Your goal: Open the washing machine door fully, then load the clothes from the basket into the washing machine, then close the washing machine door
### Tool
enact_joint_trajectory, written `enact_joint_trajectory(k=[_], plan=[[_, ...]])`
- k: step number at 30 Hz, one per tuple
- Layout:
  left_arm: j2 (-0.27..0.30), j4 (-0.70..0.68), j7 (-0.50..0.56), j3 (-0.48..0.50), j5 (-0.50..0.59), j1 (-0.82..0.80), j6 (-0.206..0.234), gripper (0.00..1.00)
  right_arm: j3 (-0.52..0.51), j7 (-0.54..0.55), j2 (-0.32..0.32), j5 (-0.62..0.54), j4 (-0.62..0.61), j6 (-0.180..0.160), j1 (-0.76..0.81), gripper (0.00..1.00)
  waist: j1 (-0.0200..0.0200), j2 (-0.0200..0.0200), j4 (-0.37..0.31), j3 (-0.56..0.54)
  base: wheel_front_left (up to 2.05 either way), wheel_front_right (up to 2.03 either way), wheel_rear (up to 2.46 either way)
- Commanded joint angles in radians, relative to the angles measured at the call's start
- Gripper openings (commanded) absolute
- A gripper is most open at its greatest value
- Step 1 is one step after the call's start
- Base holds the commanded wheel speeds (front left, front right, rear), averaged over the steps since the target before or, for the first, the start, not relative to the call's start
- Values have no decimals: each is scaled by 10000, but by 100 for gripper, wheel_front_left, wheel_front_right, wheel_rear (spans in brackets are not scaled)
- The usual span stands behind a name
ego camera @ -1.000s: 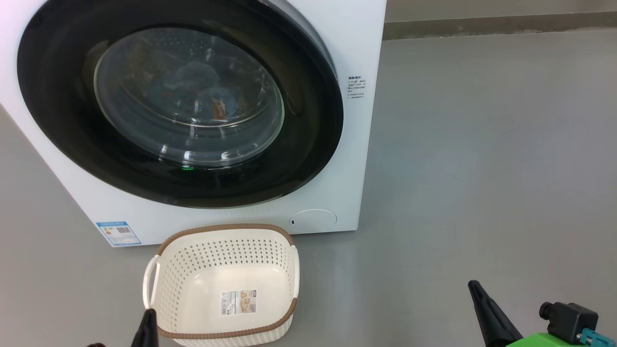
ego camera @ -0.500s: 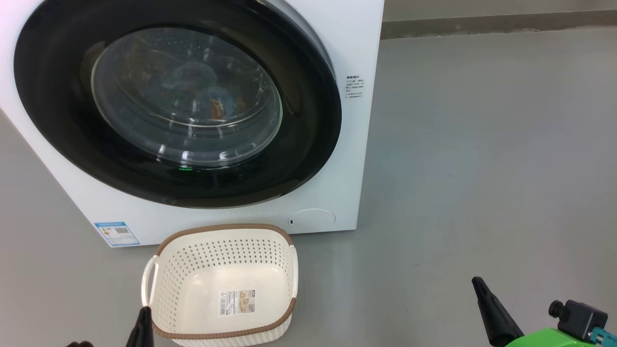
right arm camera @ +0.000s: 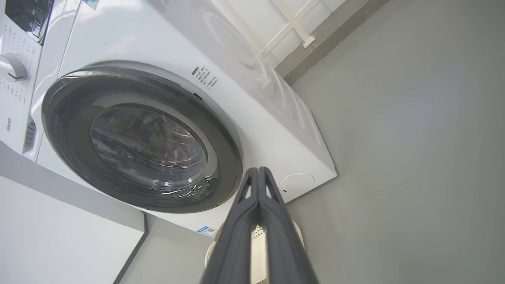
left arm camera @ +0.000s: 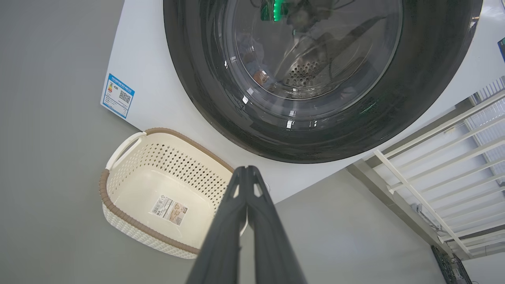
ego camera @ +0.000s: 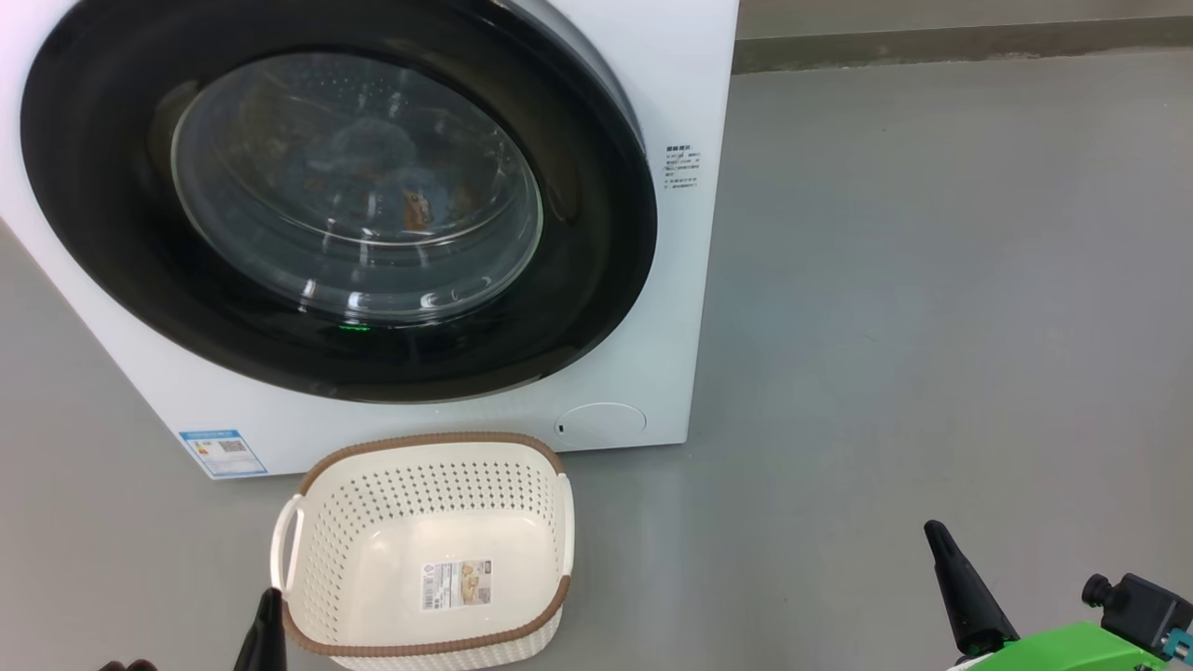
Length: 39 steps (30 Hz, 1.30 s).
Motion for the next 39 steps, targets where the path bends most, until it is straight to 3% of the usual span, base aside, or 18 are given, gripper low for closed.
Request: enact_joint_trajectory(k=[1,39], plan=[[74,-149,94,309,-326,-525,-205,0,46,36,-119,383,-154,-27,-446,0,-1,0,-7,3,0,0,0],[-260,423,952,1329,-4016,-1213,-1025,0,-232,381,-153,4450,600,-44,-1099,0,-1,0,-129,58,0,0,0]])
